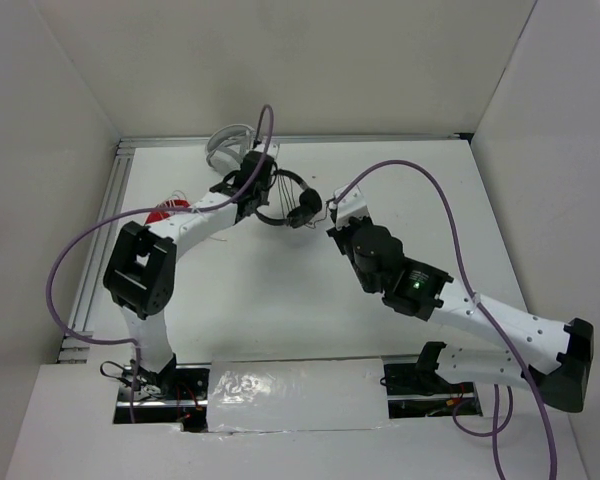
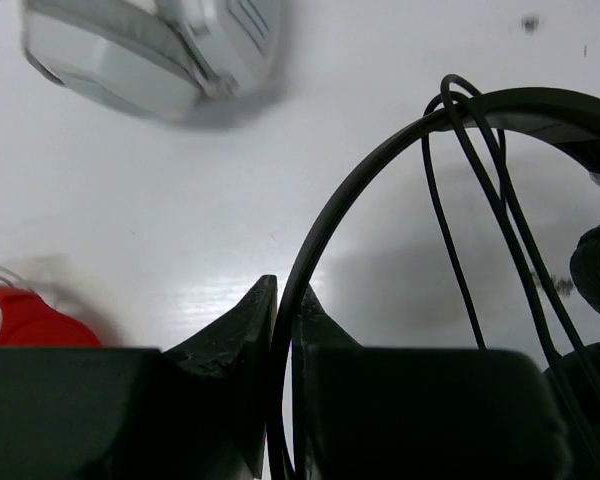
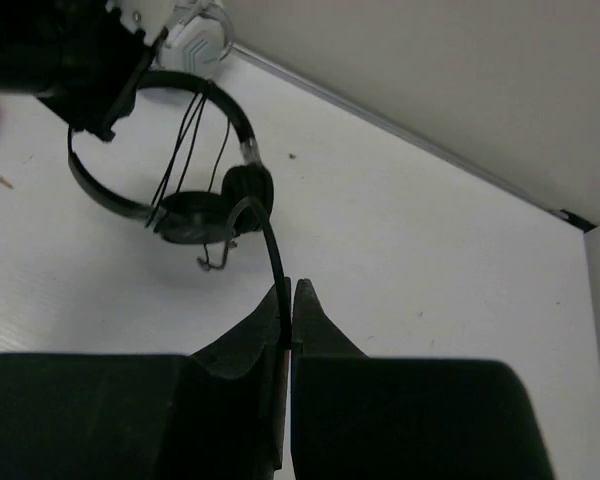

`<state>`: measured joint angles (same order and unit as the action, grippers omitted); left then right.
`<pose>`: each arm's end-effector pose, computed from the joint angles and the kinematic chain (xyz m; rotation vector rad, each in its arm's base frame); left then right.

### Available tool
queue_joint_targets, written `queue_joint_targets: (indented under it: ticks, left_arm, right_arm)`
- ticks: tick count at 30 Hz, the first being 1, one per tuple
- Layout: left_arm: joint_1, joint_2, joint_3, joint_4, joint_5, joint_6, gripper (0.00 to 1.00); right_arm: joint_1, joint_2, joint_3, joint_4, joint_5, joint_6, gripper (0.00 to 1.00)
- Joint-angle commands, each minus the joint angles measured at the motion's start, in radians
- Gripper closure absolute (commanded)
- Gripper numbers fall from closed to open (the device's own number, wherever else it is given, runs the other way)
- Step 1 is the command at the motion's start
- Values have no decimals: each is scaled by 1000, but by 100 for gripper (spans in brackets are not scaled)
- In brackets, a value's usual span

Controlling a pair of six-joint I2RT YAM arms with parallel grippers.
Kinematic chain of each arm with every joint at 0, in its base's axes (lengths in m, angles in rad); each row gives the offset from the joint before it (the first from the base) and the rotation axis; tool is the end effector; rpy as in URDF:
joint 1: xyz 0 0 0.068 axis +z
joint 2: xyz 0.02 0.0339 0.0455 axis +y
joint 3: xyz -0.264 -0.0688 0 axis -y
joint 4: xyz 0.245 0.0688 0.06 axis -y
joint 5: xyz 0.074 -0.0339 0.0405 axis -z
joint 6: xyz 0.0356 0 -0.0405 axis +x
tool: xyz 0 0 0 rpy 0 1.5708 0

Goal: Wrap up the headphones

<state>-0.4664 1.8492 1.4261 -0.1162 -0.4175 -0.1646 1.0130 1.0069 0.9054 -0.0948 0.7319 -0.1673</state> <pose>0.3924 -0.1814 0.2667 0.0646 2.0588 0.0521 0.1405 0.1802 0.3519 -0.4833 1.6470 -0.0207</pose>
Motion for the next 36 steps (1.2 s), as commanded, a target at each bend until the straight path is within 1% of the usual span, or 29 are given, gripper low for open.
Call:
queue_joint_targets:
  ticks: [1, 3, 4, 5, 7, 9, 11, 14, 15, 17, 18, 19, 21, 23, 26, 29, 30, 33, 34, 36]
  left_arm:
    - [-17, 16, 11, 43, -60, -56, 100]
    - [-38, 45, 11, 29, -75, -67, 100]
    - [-52, 67, 23, 20, -82, -67, 100]
    - [-54, 67, 23, 20, -89, -81, 100]
    - [-57, 106, 77, -71, -89, -124, 100]
    - [-60, 139, 105, -105, -90, -141, 100]
    - [-61, 150, 135, -129, -41, -147, 100]
    - [-60, 156, 146, -142, -26, -185, 100]
    - [-58, 163, 177, -157, -12, -208, 100]
    - [-29, 188, 242, -284, 28, -329, 100]
    - [-2, 226, 340, -346, 61, -382, 100]
    - [11, 248, 387, -447, 66, -465, 100]
    - [41, 301, 501, -505, 66, -504, 100]
    - [64, 333, 556, -555, 86, -539, 100]
    - [109, 335, 596, -566, 117, -579, 100]
    - [138, 317, 599, -576, 132, -633, 100]
    - [149, 309, 599, -573, 153, -650, 100]
    - [182, 291, 611, -563, 195, -674, 100]
    - [195, 292, 623, -574, 213, -694, 100]
    - [227, 297, 680, -600, 244, -717, 100]
  right_arm:
    - [6, 7, 91, 90, 49, -170, 100]
    - [4, -8, 130, 83, 17, -198, 100]
    - [4, -19, 153, 58, -53, -195, 100]
    - [4, -19, 153, 58, -54, -195, 100]
    - [6, -39, 168, 32, -113, -182, 100]
    - [6, -63, 171, 24, -143, -176, 100]
    - [7, -74, 185, 9, -201, -173, 100]
    - [9, -88, 214, -20, -277, -175, 100]
    - [12, -88, 228, -35, -299, -172, 100]
    - [13, -83, 236, -55, -354, -160, 100]
    - [24, -82, 231, -45, -353, -156, 100]
    - [30, -79, 228, -43, -353, -153, 100]
    - [41, -85, 219, -36, -345, -143, 100]
    - [42, -91, 227, -48, -344, -130, 100]
    - [47, -111, 221, -56, -364, -126, 100]
    - [50, -129, 216, -79, -465, -124, 100]
    - [52, -133, 216, -85, -523, -124, 100]
    - [58, -131, 198, -94, -536, -115, 100]
    - [65, -136, 169, -88, -534, -109, 100]
    - [67, -142, 145, -79, -535, -89, 100]
